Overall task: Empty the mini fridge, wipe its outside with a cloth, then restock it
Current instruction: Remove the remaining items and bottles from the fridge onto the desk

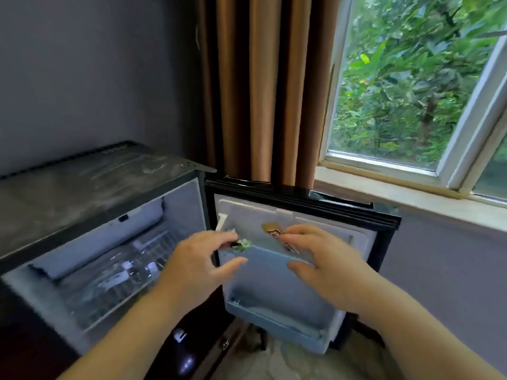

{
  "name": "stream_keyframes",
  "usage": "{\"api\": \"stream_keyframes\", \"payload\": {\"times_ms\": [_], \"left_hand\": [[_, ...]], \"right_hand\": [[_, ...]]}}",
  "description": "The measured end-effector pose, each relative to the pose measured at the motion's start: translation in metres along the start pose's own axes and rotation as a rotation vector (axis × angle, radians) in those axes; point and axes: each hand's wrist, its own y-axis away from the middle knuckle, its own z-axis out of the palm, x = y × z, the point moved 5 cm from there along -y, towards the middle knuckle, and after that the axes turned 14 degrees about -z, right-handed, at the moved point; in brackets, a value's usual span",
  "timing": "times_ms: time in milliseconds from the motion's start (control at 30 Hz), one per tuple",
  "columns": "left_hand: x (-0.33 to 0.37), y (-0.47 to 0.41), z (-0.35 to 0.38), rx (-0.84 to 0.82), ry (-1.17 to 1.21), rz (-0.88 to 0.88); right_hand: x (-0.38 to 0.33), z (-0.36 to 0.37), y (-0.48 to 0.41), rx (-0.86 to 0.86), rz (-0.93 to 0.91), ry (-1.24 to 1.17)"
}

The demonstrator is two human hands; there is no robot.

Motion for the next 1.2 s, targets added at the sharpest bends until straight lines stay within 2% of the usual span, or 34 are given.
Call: {"api": "stream_keyframes", "payload": {"times_ms": [200, 467, 667, 800, 1000, 1200], "left_hand": [[-0.018, 0.106, -0.034, 0.16, -0.063, -0.275], [-0.049, 0.287, -0.104, 0.341, -0.246, -0.699], [-0.071, 0.405, -0.131, 0.44, -0.244, -0.947], [-0.096, 0.468, -0.13, 0.452, -0.2, -1.064], [-0.177, 0.548, -0.082, 0.391, -0.168, -1.154], [-0.34, 0.633, 0.074, 0.274, -0.125, -1.214]], "right_hand": [[-0.046, 0.038, -0.005, -0.117, -0.283, -0.113], [-0.171, 0.137, -0.002, -0.347, -0.632, -0.269], [-0.268, 0.207, 0.021, -0.528, -0.817, -0.308], [-0.308, 0.258, 0.036, -0.641, -0.843, -0.304], [-0.321, 0.387, 0.071, -0.761, -0.824, -0.334], [-0.265, 0.612, 0.126, -0.845, -0.768, -0.316]]}}
